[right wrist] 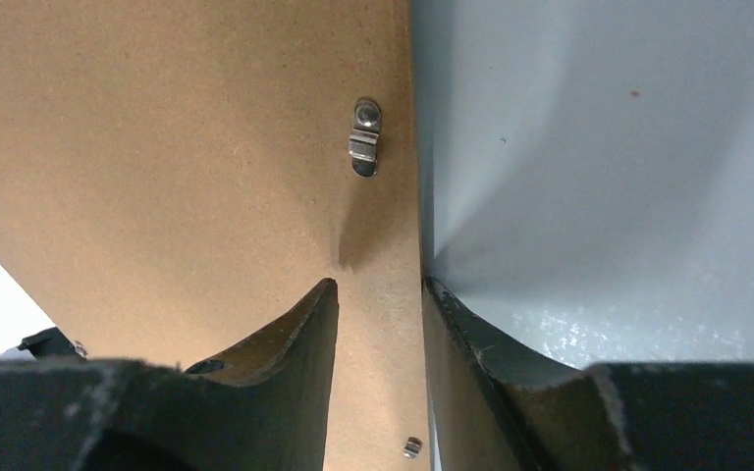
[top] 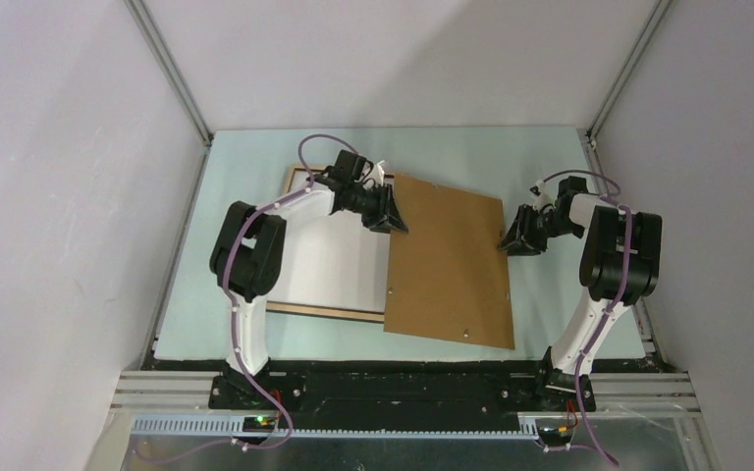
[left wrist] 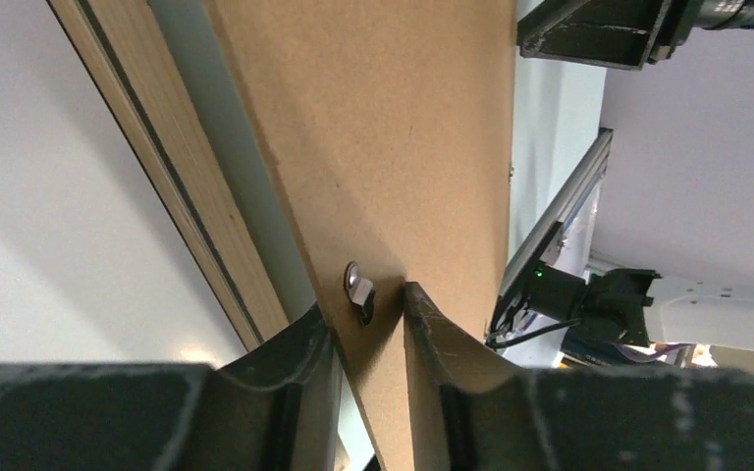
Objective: Put the photo into the frame
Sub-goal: Turn over the photo frame item at the center of the board.
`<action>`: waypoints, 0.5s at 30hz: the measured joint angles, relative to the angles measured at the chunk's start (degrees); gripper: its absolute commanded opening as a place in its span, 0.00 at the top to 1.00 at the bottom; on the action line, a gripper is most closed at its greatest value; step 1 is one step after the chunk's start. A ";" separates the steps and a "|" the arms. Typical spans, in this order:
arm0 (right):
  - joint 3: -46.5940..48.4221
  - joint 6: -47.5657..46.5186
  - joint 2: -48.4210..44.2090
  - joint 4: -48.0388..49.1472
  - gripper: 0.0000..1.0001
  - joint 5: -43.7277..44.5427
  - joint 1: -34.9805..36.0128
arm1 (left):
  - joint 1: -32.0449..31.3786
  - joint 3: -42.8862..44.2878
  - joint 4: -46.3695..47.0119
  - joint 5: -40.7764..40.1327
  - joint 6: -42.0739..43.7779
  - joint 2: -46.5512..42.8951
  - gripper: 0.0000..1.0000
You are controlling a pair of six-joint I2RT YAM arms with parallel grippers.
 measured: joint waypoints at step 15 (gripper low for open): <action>-1.73 3.04 -0.17 1.77 0.65 -0.04 -1.38 | 0.13 -0.09 -0.24 2.89 5.51 4.44 0.40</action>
